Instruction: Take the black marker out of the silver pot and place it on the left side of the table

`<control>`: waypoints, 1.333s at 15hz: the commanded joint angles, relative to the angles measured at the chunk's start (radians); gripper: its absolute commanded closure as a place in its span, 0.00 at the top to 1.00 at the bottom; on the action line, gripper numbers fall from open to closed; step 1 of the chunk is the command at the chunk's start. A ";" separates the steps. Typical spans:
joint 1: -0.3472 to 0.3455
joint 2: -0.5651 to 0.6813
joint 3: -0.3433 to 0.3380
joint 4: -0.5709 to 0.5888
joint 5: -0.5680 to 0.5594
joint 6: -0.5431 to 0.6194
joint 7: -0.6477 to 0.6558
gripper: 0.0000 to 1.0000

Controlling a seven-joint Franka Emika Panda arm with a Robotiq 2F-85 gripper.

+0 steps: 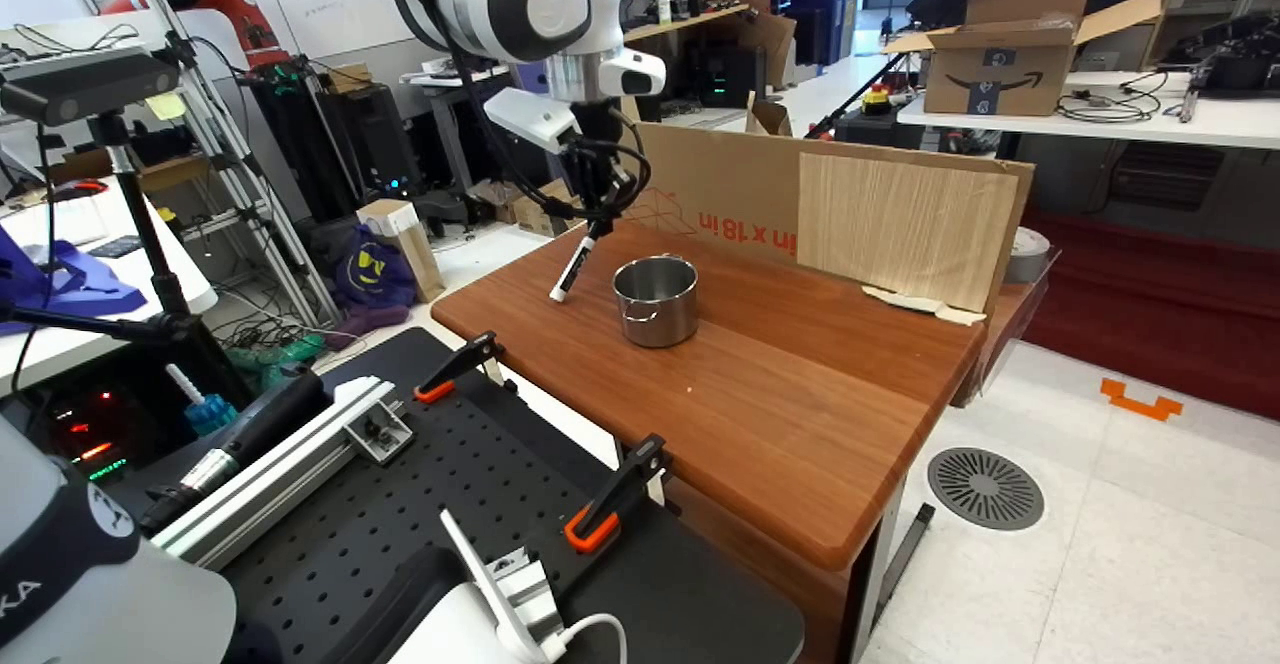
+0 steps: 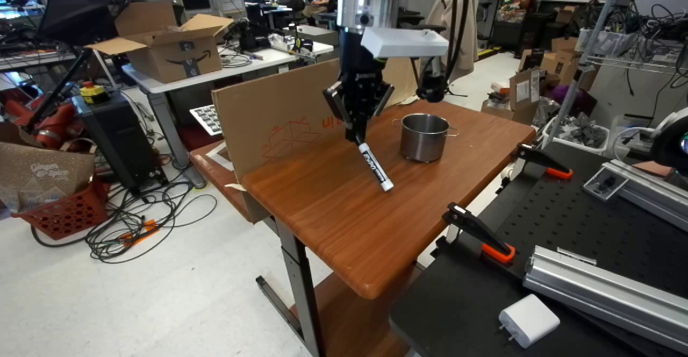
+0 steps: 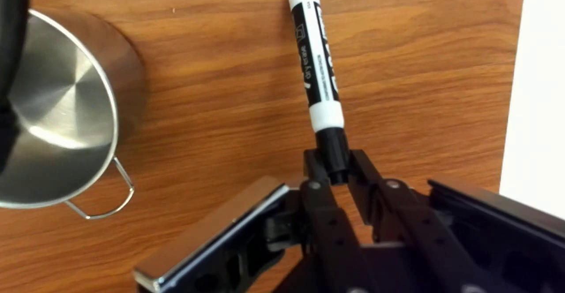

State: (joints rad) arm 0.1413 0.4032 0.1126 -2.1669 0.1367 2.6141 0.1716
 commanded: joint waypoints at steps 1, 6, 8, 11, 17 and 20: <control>0.029 0.076 -0.019 0.074 -0.029 -0.008 0.035 0.05; 0.052 0.157 -0.038 0.142 -0.044 -0.017 0.059 0.05; 0.062 0.189 -0.049 0.165 -0.053 -0.009 0.069 0.05; 0.071 0.221 -0.060 0.193 -0.061 -0.016 0.082 0.05; 0.096 0.241 -0.078 0.210 -0.071 -0.012 0.101 0.61; 0.101 0.239 -0.081 0.212 -0.072 -0.015 0.105 0.82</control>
State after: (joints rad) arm 0.2220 0.6290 0.0523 -1.9793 0.0950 2.6134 0.2457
